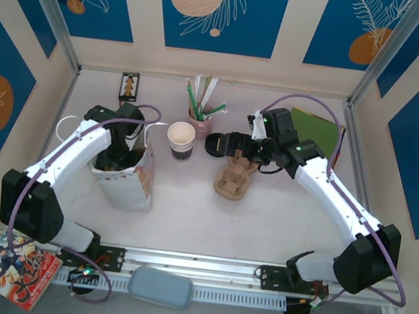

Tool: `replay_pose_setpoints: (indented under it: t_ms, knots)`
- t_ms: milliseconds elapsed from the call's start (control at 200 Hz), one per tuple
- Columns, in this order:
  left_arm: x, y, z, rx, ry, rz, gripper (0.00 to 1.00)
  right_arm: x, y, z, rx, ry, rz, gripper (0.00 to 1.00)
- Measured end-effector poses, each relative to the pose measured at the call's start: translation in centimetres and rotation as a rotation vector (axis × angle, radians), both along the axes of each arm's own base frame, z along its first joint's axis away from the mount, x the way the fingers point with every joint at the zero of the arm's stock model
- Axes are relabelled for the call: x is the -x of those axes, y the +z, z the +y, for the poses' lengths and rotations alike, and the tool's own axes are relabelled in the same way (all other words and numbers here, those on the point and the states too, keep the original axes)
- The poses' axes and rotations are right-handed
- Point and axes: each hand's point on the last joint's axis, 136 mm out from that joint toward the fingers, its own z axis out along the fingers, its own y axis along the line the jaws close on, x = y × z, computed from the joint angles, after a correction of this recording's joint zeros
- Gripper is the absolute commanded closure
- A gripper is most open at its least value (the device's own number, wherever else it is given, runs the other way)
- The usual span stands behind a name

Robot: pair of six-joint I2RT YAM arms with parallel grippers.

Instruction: Pack the takeout coffee

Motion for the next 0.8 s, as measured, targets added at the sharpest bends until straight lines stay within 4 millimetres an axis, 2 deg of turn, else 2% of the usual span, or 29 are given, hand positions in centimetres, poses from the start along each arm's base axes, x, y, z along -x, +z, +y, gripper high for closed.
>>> replay_pose_setpoints:
  t_ms: [800]
  knots:
    - [-0.3,0.33,-0.1,0.005,0.0,-0.013,0.03,-0.01,0.01,0.0,0.0,0.0,0.0,0.01]
